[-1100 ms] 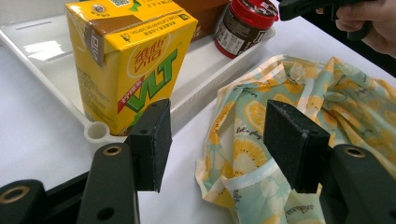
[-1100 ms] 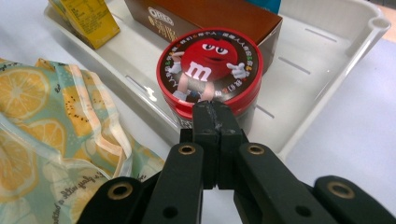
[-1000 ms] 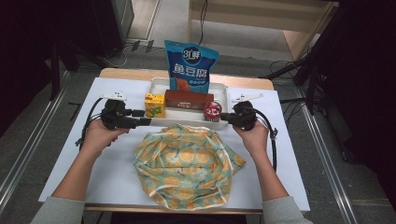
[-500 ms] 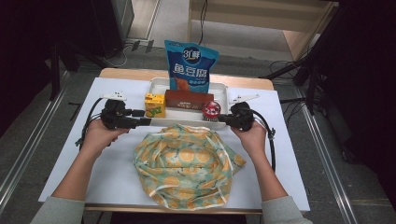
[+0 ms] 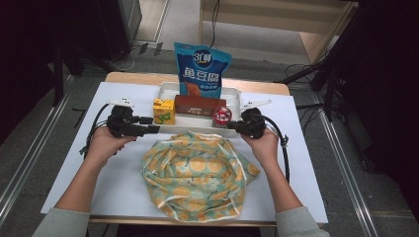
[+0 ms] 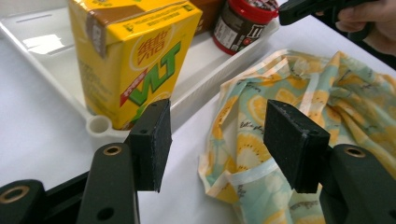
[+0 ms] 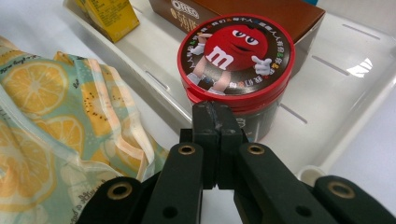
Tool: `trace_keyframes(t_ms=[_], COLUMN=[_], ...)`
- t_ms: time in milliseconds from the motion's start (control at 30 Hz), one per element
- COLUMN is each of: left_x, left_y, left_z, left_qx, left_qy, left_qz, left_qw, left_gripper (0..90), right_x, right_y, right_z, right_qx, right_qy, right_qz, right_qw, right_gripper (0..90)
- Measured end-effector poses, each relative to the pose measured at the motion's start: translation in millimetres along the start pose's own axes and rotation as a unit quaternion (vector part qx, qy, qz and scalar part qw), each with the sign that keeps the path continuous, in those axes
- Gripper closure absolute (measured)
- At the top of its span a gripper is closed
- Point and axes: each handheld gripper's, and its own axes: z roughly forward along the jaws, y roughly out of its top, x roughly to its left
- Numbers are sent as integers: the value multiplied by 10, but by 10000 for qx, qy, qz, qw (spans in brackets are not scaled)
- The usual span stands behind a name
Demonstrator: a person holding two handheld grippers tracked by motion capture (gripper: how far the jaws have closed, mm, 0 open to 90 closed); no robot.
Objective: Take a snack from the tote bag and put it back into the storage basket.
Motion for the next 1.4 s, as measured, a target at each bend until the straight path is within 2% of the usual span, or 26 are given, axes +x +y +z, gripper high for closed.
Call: trace_keyframes(t_ms=[200,467,633,1400], left_x=[1,-2,-16,-27], left_y=[6,8,11,10], left_z=[-6,-13,-1,7], left_qx=[-30,-43,-14,29], left_qy=[-5,-31,-35,-43], left_qz=[-39,-34,-22,-12], left_qw=[10000,10000,10000,10000], left_gripper=[420,411,409,403], right_x=[31,74,103,238], right_y=[13,26,30,8], right_z=[-54,-90,-102,-206], right_qx=[-121,-177,-194,-252], right_qy=[94,267,306,525], right_qz=[-21,-19,-27,-160], right_qw=[9999,9995,9993,9982], right_gripper=[821,598,507,396])
